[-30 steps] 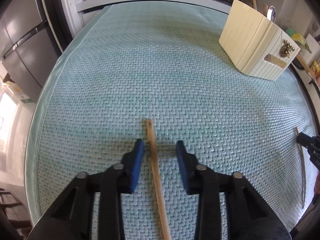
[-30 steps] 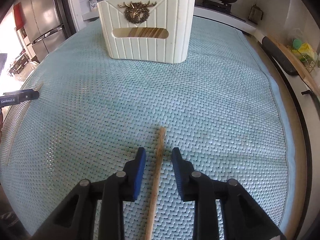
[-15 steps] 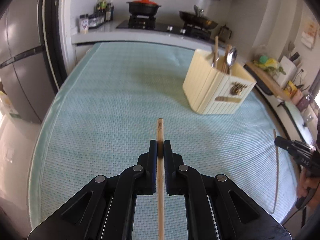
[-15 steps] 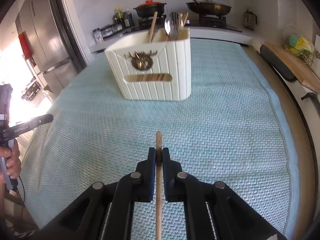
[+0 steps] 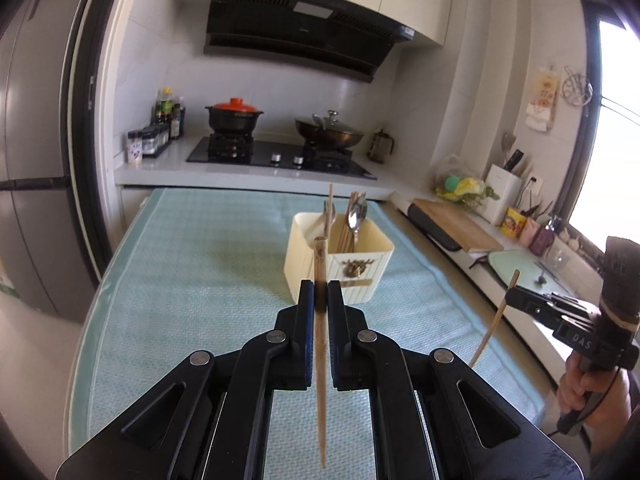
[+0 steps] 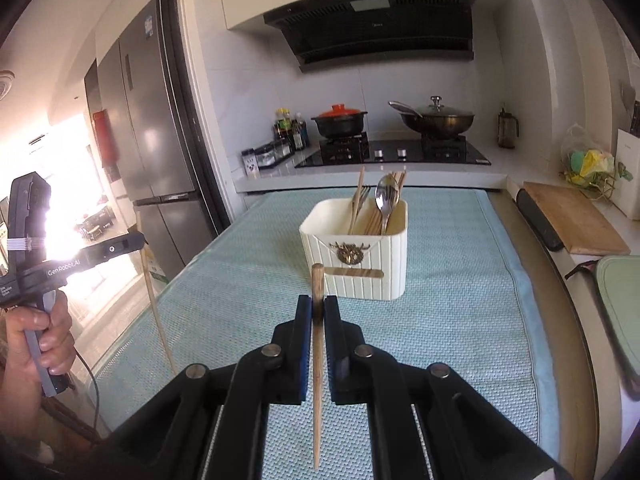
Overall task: Organize utensils
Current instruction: 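Carry both held chopsticks up over the cream holder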
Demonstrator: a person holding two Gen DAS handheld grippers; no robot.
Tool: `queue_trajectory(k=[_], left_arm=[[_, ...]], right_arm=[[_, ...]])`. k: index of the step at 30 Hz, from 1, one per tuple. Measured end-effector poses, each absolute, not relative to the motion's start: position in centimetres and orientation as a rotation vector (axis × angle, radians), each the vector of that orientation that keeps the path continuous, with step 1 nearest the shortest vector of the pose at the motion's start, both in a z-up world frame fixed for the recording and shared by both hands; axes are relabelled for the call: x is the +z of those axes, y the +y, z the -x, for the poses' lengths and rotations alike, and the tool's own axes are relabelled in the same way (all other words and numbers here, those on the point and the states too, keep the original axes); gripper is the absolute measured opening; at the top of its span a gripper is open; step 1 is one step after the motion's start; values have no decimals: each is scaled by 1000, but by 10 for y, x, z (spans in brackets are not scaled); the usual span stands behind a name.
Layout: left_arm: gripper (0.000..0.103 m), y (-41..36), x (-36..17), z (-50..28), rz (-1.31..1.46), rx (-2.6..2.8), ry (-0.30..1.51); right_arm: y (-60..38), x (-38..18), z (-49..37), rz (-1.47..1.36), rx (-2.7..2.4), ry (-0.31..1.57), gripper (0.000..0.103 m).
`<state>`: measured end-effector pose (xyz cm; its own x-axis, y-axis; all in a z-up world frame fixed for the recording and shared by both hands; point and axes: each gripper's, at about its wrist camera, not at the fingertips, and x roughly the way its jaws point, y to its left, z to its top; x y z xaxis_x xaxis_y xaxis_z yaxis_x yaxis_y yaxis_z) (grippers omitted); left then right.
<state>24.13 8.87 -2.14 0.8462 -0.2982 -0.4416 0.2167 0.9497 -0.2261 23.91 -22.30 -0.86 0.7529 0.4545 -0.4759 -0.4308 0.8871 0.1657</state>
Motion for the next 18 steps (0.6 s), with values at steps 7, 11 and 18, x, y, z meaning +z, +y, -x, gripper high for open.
queue_trajectory(k=[7,11,18], left_arm=[[4,82,-5,-236,185,-290,452],[4,79,6,-237,189,-300,428],[4,71,30,-250,180,-316,381]], right_arm=[[-220,19,-225,-34,492,441,6],[-220,30,-223,-39,495,411,6],[-217,47,-230,-27,499,363,6]])
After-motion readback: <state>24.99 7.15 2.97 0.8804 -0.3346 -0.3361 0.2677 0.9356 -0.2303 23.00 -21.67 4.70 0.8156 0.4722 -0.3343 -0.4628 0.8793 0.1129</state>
